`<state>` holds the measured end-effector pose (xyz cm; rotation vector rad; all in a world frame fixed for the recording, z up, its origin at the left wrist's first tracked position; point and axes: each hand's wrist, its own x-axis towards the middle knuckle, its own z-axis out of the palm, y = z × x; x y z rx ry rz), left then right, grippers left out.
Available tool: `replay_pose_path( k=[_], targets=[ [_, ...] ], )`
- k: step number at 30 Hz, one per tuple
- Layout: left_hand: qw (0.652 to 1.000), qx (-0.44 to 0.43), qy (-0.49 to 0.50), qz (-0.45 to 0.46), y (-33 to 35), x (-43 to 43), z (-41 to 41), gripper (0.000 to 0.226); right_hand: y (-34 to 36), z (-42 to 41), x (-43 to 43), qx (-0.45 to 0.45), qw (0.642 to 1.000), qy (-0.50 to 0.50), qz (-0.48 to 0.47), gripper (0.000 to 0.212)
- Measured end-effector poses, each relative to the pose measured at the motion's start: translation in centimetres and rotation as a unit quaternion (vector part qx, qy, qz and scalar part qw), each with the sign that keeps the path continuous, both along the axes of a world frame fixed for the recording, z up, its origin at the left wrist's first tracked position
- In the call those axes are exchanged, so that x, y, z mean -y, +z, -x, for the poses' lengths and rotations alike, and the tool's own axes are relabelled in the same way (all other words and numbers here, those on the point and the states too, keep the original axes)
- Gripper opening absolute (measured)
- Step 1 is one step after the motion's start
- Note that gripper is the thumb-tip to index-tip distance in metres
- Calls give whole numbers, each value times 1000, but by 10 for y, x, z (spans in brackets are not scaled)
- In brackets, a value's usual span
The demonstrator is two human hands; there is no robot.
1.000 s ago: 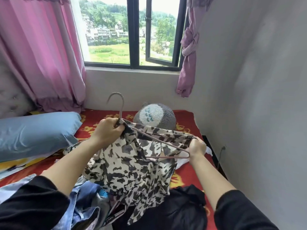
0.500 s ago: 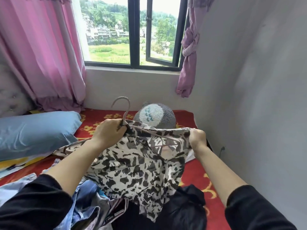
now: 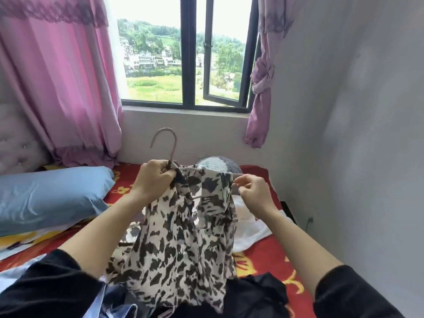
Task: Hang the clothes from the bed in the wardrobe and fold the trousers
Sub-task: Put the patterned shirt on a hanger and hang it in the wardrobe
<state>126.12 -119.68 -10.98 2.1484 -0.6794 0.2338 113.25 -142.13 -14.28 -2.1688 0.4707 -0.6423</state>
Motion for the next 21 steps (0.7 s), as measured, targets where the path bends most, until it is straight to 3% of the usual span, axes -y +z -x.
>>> replay_pose_path(
  k=[2,5,8,12,17,21],
  targets=[
    [999,6,-21,26,14,-4,-1,29,14,-12,0,37,995,-12,87,31],
    [997,11,-54,52,38,-8,-3,27,40,-34,-17,3,977,70,201,39],
    [994,15,-89,63,60,-17,-4,31,64,-54,-41,11,954,109,278,23],
    [988,6,-143,67,86,-56,-9,10,97,-64,-56,75,963,115,230,24],
    [993,0,-94,69,93,-115,-21,28,121,-75,-68,127,968,124,178,17],
    [997,-42,-47,46,76,-156,-23,14,122,-86,-83,128,974,113,148,20]
  ],
)
